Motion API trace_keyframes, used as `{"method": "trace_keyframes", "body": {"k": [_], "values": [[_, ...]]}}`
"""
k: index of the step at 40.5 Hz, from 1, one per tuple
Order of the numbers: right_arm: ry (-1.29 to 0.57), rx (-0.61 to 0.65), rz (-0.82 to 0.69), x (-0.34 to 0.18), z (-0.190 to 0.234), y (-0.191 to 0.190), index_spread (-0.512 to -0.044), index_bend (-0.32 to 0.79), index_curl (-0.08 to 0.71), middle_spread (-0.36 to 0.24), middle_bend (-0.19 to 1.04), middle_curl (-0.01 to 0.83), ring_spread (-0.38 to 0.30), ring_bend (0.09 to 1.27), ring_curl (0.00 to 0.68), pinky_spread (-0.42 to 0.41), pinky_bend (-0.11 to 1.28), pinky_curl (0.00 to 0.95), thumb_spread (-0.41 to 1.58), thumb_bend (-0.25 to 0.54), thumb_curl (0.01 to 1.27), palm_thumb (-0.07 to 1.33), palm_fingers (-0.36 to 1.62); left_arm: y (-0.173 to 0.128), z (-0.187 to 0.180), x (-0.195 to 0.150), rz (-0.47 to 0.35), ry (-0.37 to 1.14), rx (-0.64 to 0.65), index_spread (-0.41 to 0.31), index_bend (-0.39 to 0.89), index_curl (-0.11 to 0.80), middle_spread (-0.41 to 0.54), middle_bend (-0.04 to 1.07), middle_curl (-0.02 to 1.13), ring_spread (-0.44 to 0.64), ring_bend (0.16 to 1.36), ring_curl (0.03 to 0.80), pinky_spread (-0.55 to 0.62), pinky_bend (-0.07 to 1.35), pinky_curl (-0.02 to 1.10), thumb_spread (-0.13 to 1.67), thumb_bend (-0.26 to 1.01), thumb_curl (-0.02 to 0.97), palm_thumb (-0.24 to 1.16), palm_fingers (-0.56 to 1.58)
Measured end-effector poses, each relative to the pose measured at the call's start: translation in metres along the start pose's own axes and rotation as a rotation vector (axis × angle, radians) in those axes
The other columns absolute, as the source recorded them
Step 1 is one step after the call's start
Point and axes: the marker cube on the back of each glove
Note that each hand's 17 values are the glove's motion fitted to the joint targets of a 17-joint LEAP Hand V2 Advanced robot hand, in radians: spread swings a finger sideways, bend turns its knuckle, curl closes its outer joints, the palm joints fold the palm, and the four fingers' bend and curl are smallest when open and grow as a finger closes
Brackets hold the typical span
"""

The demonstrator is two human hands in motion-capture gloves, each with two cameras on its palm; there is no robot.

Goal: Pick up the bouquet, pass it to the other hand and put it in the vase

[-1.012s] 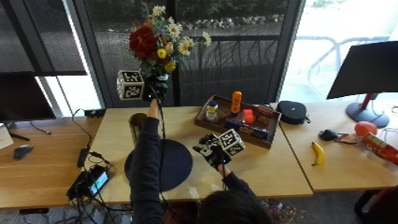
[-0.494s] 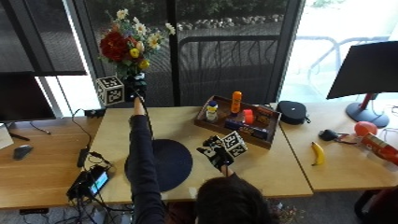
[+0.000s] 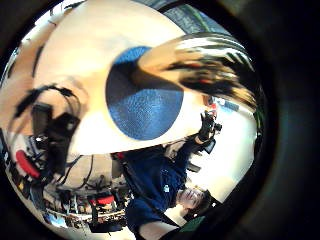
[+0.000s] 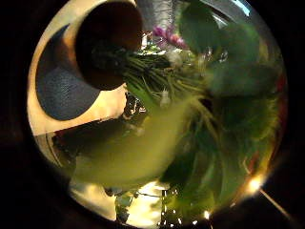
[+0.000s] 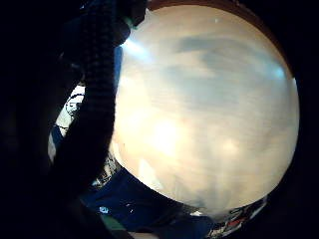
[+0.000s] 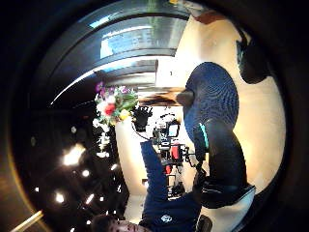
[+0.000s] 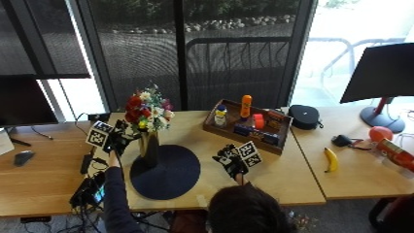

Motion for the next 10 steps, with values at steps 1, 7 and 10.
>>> {"method": "trace_keyframes", "body": {"k": [1, 7, 10], "values": [[-0.002, -0.003, 0.009, 0.002, 0.0, 0.001, -0.226, 0.31, 0.505, -0.108, 0.27, 0.472, -0.01, 0.16, 0.313, 0.298, 0.15, 0.24, 1.11, -0.01, 0.4, 0.82, 0.69, 0.001, 0.001, -0.003, 0.069, 0.008, -0.021, 0.032, -0.05, 0.336, 0.247, 0.1, 0.39, 0.28, 0.43, 0.415, 0.38, 0.41, 0.41, 0.7, -0.07, 0.52, 0.44, -0.17], [0.094, 0.109, -0.122, 0.022, -0.003, -0.015, -0.225, 0.32, 0.503, -0.102, 0.27, 0.47, -0.004, 0.16, 0.304, 0.298, 0.15, 0.237, 1.11, -0.014, 0.41, 0.83, 0.69, 0.021, 0.001, -0.005, 0.16, -0.015, -0.035, 0.079, 0.01, 0.248, 0.377, 0.14, 0.34, 0.43, 0.49, 0.387, 0.48, 0.46, 0.4, 0.77, -0.04, 0.478, 0.44, -0.19], [0.075, 0.094, -0.127, 0.021, 0.001, -0.014, -0.224, 0.32, 0.501, -0.1, 0.27, 0.467, -0.002, 0.16, 0.301, 0.298, 0.15, 0.236, 1.11, -0.017, 0.41, 0.83, 0.69, 0.028, 0.0, -0.002, 0.17, -0.037, -0.028, 0.092, 0.02, 0.219, 0.407, 0.15, 0.33, 0.46, 0.51, 0.384, 0.5, 0.47, 0.39, 0.78, -0.04, 0.46, 0.44, -0.19]]}}
